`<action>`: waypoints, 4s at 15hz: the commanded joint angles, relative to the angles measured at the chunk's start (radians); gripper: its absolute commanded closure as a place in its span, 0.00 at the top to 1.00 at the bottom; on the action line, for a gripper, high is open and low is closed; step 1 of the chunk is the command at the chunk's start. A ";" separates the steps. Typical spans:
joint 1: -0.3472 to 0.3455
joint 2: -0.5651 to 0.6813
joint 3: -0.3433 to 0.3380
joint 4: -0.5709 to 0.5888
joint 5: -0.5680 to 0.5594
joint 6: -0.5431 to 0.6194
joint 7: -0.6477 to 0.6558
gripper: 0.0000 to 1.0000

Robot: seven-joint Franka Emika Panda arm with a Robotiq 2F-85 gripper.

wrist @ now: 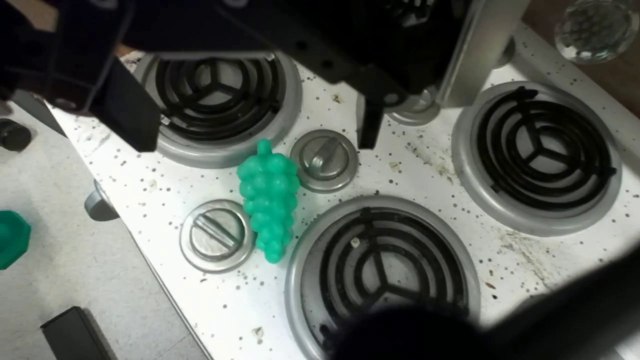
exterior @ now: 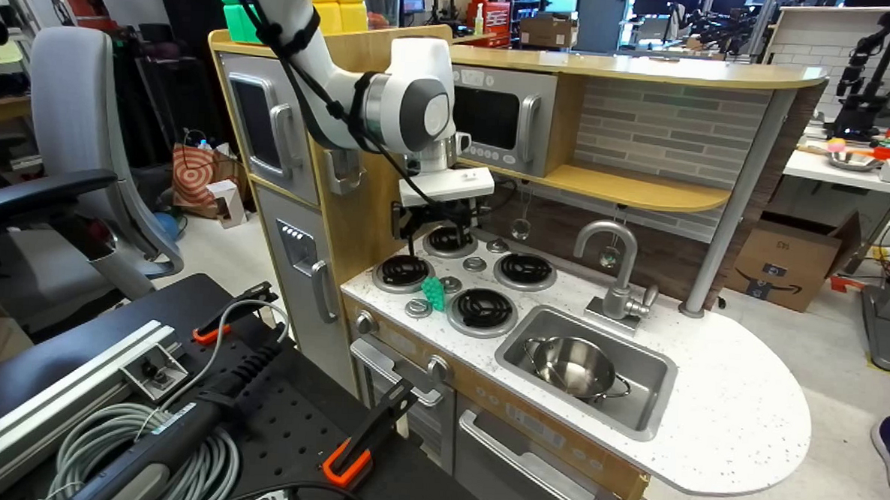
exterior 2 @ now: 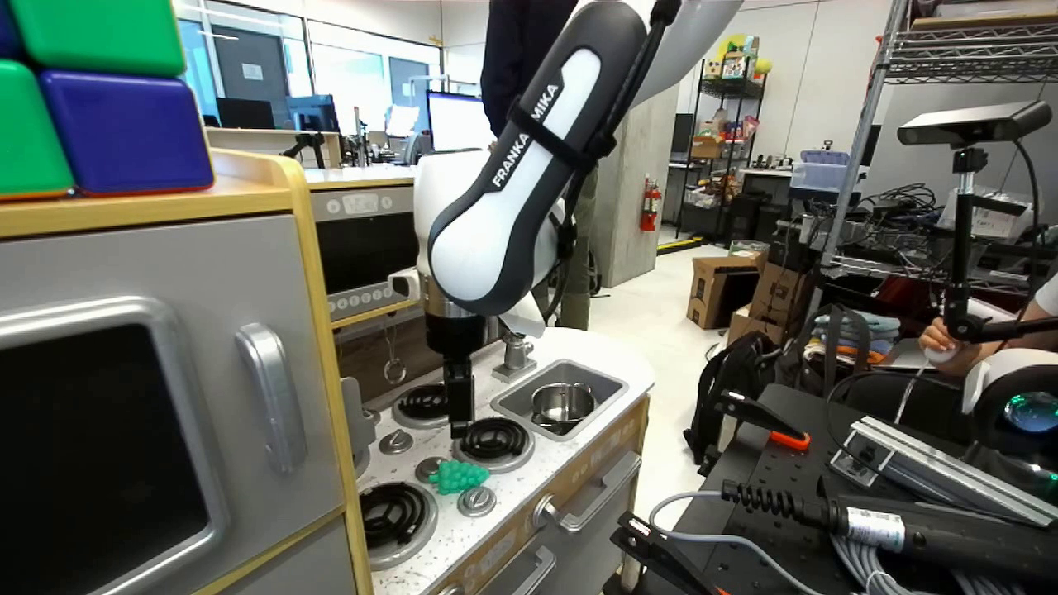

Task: Put the green object inside the pot in the sink

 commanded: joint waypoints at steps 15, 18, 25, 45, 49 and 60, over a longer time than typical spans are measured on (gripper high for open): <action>0.071 0.362 -0.008 0.343 -0.019 -0.025 0.076 0.61; 0.070 0.339 -0.016 0.326 -0.024 -0.003 0.082 0.36; 0.057 0.255 -0.056 0.225 -0.041 0.089 0.146 0.00; 0.011 0.147 -0.341 0.146 -0.004 0.198 0.428 0.02; -0.022 0.253 -0.350 0.327 0.002 0.021 0.474 0.02; -0.073 0.433 -0.294 0.643 0.005 -0.265 0.478 0.55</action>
